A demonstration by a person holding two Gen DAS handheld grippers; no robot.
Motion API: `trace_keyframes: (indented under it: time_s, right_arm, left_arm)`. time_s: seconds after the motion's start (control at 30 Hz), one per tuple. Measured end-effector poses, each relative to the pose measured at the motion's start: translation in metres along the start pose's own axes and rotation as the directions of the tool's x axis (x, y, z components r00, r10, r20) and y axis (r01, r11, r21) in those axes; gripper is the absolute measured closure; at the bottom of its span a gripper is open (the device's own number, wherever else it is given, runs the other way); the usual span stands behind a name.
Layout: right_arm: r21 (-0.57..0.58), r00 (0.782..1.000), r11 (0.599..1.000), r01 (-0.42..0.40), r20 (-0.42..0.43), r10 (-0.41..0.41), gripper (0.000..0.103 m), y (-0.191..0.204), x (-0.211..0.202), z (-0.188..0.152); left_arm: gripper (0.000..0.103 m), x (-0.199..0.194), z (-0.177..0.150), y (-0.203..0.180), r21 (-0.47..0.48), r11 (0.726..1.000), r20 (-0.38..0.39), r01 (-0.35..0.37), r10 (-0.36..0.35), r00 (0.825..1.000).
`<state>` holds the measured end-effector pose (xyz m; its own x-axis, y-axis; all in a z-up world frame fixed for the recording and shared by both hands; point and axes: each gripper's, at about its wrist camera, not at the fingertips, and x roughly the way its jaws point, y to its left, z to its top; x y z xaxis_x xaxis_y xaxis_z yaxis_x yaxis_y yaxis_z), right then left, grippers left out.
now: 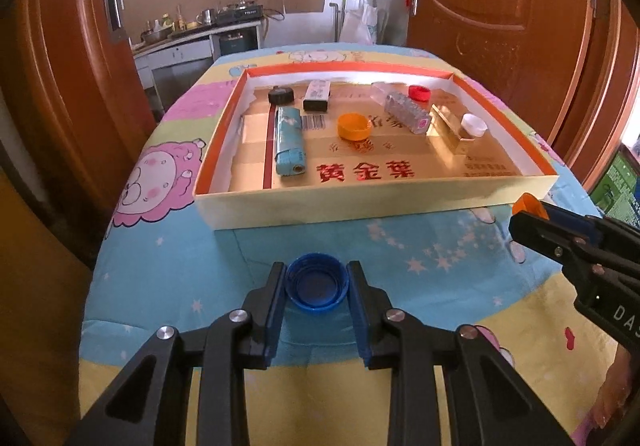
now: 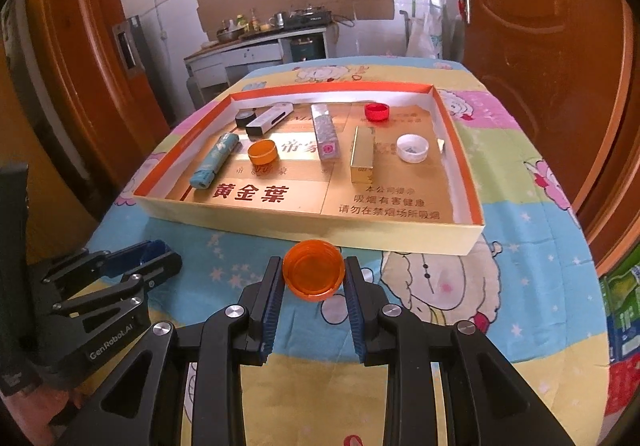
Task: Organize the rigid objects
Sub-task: 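Carry the orange cap and blue cap over the tray with both grippers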
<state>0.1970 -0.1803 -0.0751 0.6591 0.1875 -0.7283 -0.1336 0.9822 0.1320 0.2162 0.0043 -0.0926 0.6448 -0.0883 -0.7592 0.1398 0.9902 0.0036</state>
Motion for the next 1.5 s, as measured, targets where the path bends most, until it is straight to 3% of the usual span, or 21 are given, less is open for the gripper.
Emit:
trace_keyframes:
  time_s: [0.23,0.67,1.0,1.2,1.5]
  right_arm:
    - [-0.013,1.0,1.0,0.021,0.023,-0.021,0.073,0.002,-0.016,0.0]
    - [-0.044,0.991,0.997,0.062,0.117,-0.057,0.073,0.005,-0.06,0.016]
    - [-0.042,0.98,0.995,0.094,0.182,-0.085,0.073,-0.011,-0.086,0.054]
    - [-0.04,0.975,0.995,0.093,0.207,-0.082,0.073,-0.022,-0.091,0.084]
    - [-0.016,0.988,0.996,0.085,0.13,-0.082,0.073,-0.046,-0.055,0.114]
  left_arm:
    - [0.073,-0.024,0.002,-0.008,-0.008,1.0,0.079,-0.001,0.001,0.997]
    - [0.073,-0.084,0.022,-0.02,-0.006,1.0,0.252,0.017,-0.015,0.968]
    - [0.073,-0.095,0.072,-0.008,-0.005,0.994,0.266,0.113,-0.108,0.958]
    - [0.073,-0.088,0.103,-0.007,-0.004,0.992,0.26,0.126,-0.12,0.958]
    - [0.073,-0.044,0.13,-0.021,-0.007,0.982,0.176,0.188,-0.184,0.967]
